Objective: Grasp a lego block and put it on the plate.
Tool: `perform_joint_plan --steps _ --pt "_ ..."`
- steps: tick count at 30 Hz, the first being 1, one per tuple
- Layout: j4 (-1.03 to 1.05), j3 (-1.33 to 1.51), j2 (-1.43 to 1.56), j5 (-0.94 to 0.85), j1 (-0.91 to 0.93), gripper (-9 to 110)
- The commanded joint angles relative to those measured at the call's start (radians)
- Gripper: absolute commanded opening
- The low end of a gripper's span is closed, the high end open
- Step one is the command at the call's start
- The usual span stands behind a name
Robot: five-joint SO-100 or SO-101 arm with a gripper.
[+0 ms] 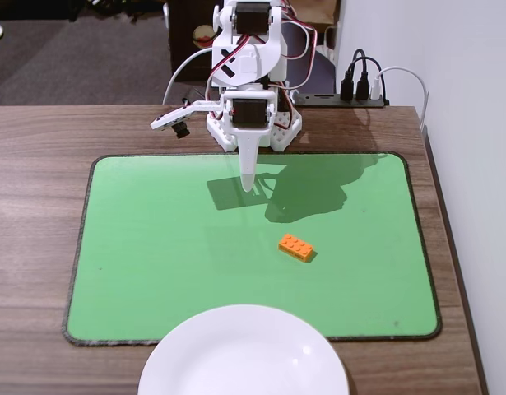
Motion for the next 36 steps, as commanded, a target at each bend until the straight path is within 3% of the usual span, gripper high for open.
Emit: perform_joint_plan --steps 1,14,36 --pt "0.002 -0.003 -0.008 -0.005 -0.003 1" --pt "-0.012 -0.005 -0.026 -0.009 0.003 1" --pt "-0.192 -0.345 -0.641 -0.419 -0.051 1"
